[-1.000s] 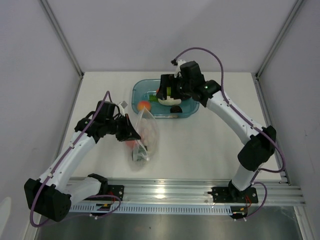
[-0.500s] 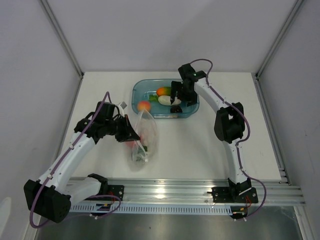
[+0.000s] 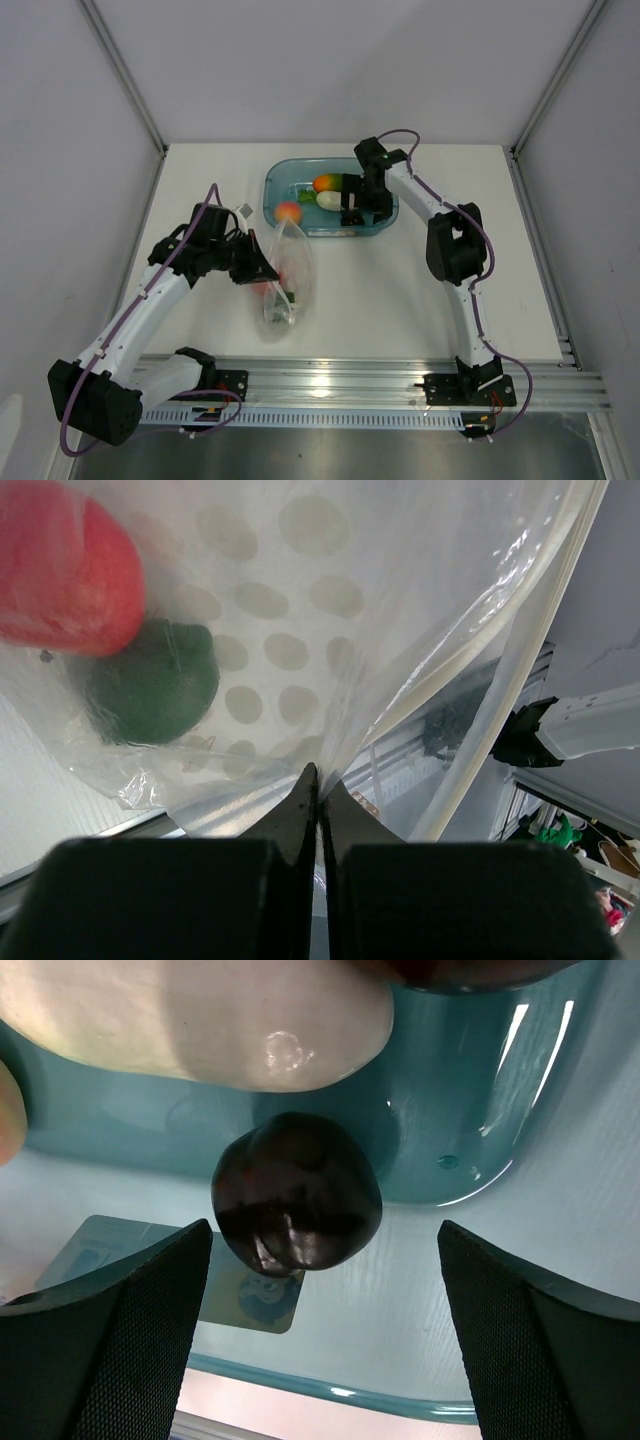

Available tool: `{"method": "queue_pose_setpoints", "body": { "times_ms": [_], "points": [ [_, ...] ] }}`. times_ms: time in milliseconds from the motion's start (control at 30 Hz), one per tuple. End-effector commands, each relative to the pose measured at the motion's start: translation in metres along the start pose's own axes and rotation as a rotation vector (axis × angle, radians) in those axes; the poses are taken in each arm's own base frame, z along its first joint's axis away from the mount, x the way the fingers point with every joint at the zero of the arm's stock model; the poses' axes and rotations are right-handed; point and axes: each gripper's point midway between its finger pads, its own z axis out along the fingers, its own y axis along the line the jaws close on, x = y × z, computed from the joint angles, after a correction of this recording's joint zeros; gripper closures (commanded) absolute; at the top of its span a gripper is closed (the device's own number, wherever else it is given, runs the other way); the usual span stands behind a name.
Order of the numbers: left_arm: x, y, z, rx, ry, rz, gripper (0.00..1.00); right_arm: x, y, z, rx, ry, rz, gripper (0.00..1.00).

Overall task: Place the food in the zip-top bag and seal the zipper
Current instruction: Pick up the fake fruit from the bin.

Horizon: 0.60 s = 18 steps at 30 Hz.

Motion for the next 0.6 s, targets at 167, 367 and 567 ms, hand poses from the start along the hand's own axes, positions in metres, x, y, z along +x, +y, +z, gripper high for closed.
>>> {"method": "queue_pose_setpoints", "body": {
  "times_ms": [167,367,567],
  "points": [
    [-0.001,0.003,-0.001,0.004,-0.008,0.012,0.99,0.008,0.005,0.017,0.000,0.019,-0.053,0.09],
    [-0.001,0.004,0.000,0.003,-0.009,0.008,0.99,0.011,0.005,0.024,0.001,0.028,-0.067,0.17],
    [-0.001,0.004,0.000,0.001,-0.012,0.005,0.99,0.011,0.006,0.025,-0.014,0.025,-0.080,0.44]
  ]
}}
